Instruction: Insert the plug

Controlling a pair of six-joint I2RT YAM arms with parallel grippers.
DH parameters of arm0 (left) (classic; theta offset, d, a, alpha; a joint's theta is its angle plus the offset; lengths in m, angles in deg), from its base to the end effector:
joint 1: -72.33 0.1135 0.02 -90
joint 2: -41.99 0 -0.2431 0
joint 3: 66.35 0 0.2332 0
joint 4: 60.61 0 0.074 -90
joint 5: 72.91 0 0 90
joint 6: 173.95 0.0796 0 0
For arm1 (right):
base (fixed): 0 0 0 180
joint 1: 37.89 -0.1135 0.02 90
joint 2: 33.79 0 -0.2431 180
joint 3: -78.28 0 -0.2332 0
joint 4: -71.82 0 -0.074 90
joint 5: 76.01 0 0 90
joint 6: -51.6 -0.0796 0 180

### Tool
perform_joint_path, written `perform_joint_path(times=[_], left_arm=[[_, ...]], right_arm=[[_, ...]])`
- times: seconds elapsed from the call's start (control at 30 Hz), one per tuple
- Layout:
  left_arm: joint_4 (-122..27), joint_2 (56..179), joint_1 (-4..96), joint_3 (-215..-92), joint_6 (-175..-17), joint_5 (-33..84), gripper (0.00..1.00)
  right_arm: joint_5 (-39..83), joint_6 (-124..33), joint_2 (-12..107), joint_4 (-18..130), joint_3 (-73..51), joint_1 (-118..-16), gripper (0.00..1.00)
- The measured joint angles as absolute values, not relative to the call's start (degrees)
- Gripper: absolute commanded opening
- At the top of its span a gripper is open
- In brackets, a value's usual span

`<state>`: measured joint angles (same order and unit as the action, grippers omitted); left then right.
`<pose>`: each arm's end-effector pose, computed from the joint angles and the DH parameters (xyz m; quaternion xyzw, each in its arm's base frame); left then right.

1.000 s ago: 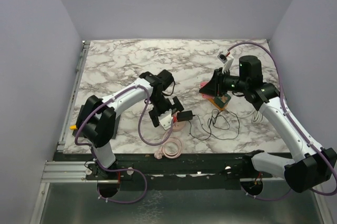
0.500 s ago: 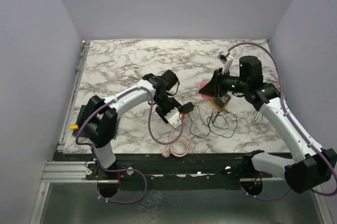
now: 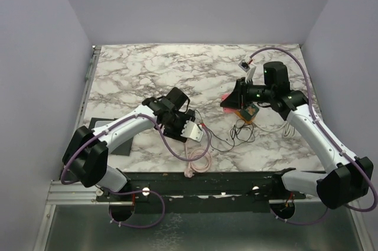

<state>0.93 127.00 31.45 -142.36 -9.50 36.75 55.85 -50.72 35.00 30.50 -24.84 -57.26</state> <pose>0.1933 -0.2027 0.1787 0.8360 0.4951 -0.1130 0.2080 0.2413 0.1411 0.2999 -0.2200 0.8097 0.4236 0.3413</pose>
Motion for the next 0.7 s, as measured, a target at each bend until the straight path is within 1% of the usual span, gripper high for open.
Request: perform_joint_path(times=[0.13, 0.23, 0.37, 0.53, 0.57, 0.6, 0.67, 0.7], left_arm=[[-2.52, 126.15, 31.45, -141.22, -19.2, 33.58, 0.24], [-4.38, 128.07, 31.45, -143.04, -26.52, 32.51, 0.24], [-7.24, 133.31, 31.45, -148.28, -38.06, 31.92, 0.28], [-11.92, 133.62, 30.57, -147.34, -45.63, 31.72, 0.35], [-12.71, 133.18, 30.22, -146.45, -46.28, 31.39, 0.38], [-13.41, 132.75, 29.98, -145.75, -46.79, 31.13, 0.43], [-14.39, 131.78, 29.7, -144.55, -47.29, 31.11, 0.62], [-14.89, 131.06, 29.54, -143.76, -47.48, 31.09, 0.74]], right_arm=[[56.25, -50.24, 37.1, 30.26, -24.01, -57.26, 0.01], [56.18, -49.47, 37.78, 29.67, -22.65, -57.26, 0.01], [55.64, -48.25, 38.06, 28.27, -20.12, -57.26, 0.01], [55.05, -46.76, 38.44, 26.83, -18.39, -57.26, 0.01], [55.02, -46.37, 38.57, 26.72, -18.3, -57.26, 0.01], [55.0, -46.0, 38.85, 26.44, -18.17, -57.26, 0.01], [55.05, -45.45, 39.51, 25.91, -17.86, -57.26, 0.01], [55.11, -45.15, 39.99, 25.78, -17.8, -57.26, 0.01]])
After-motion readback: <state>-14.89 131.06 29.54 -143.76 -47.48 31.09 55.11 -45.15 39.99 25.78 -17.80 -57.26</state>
